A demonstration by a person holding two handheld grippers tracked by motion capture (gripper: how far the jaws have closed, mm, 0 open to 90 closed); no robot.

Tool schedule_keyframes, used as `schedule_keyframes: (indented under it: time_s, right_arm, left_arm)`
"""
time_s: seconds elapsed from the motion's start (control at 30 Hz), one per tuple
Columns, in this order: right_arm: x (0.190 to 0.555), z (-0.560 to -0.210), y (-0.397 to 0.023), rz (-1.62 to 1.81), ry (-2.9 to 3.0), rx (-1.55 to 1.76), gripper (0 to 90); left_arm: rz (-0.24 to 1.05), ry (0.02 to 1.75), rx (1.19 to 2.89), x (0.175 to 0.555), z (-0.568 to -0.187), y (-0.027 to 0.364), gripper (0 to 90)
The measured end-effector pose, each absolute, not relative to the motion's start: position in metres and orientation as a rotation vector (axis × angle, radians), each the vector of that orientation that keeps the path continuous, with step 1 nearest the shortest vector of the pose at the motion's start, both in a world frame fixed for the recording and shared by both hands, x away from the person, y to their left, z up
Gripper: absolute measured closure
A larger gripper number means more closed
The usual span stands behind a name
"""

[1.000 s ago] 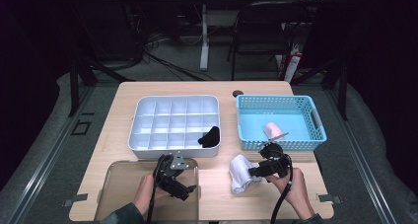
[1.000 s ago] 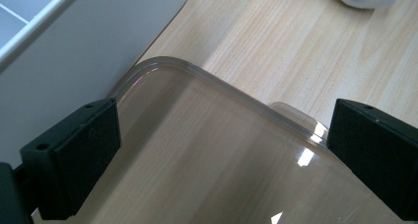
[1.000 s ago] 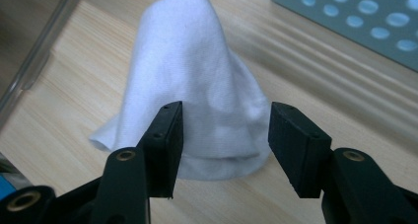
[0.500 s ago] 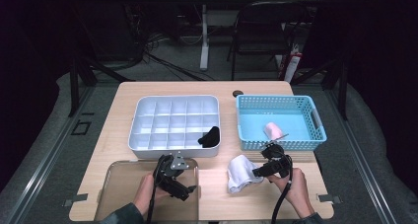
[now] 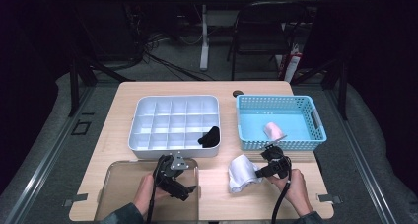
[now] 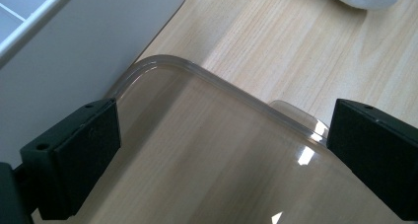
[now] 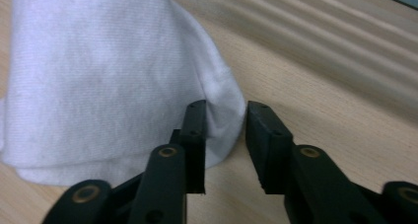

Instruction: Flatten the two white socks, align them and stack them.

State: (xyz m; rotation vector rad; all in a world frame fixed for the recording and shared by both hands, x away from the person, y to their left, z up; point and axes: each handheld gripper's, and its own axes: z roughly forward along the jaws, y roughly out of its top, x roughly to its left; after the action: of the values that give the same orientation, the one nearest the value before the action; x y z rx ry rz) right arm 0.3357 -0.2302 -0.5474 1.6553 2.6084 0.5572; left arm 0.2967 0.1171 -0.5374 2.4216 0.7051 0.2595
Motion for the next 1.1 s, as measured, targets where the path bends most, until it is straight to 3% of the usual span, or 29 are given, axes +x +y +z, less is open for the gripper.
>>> schedule_keyframes:
  time_s: [0.33, 1.1]
  right_arm:
    - [0.333, -0.545, -0.23, 0.569, 2.6, 1.666, 87.5]
    - [0.329, -0.528, -0.243, 0.605, 2.534, 1.671, 88.6]
  left_arm:
    - [0.263, 0.705, 2.42, 0.297, -0.537, 0.117, 0.2]
    - [0.257, 0.705, 2.419, 0.297, -0.537, 0.118, 0.2]
